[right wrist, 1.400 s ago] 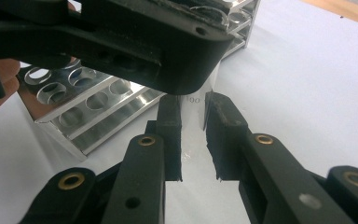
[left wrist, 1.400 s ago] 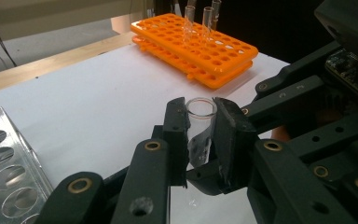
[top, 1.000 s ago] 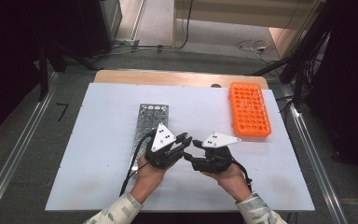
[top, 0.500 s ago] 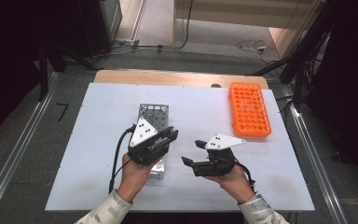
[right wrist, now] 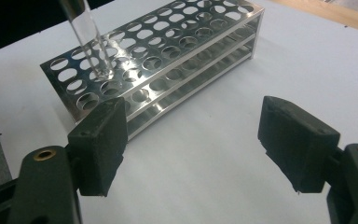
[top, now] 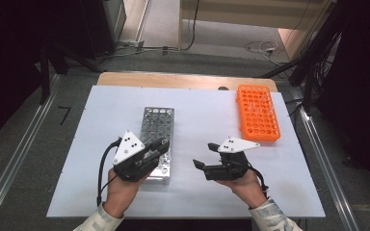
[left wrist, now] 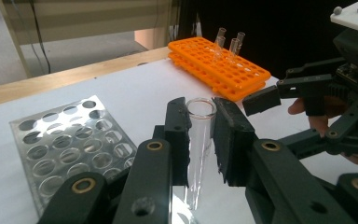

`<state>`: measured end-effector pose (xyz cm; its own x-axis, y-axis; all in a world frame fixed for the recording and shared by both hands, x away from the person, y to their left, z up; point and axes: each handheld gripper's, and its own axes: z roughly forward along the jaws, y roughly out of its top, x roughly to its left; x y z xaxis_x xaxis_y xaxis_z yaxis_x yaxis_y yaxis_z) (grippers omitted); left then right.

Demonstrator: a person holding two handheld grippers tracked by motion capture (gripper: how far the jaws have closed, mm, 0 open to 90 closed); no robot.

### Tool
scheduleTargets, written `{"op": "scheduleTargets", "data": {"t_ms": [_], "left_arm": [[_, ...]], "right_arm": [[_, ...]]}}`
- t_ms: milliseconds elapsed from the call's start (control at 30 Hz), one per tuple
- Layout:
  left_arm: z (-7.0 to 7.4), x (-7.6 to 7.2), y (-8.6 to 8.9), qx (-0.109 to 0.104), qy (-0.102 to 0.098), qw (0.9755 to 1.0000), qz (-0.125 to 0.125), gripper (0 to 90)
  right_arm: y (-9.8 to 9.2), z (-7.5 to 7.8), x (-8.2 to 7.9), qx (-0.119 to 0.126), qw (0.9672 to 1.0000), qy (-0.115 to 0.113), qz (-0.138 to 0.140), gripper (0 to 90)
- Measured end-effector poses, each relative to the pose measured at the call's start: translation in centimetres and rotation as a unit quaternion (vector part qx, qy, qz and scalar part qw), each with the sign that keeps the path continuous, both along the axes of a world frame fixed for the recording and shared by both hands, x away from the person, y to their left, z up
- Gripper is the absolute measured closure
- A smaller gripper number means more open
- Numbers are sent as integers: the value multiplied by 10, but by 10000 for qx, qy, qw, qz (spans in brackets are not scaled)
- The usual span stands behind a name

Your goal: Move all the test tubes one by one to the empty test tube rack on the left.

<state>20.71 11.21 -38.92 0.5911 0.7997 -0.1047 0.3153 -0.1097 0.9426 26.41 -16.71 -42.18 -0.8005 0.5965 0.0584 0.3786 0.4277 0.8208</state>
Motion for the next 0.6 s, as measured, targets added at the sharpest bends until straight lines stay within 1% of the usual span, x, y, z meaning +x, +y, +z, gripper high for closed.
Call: {"op": "scheduleTargets", "data": {"t_ms": [133,267,300,467,600], "left_arm": [[-1,-5,3,9,34,10000,-11,760],[-2,-10,4,52,49,10000,-43,761],[-4,-13,5,75,66,9999,-63,760],[-9,-17,3,128,93,9999,-71,760],[-17,-20,-1,318,15,9995,27,760]], "right_arm": [[1,-1,0,-40,10000,4,-17,226],[-1,-1,1,-22,10000,0,-48,226],[-1,-1,1,-20,10000,-7,-59,226],[-3,-1,2,-11,9999,4,-104,227],[-4,-2,3,-12,9999,-6,-114,228]]}}
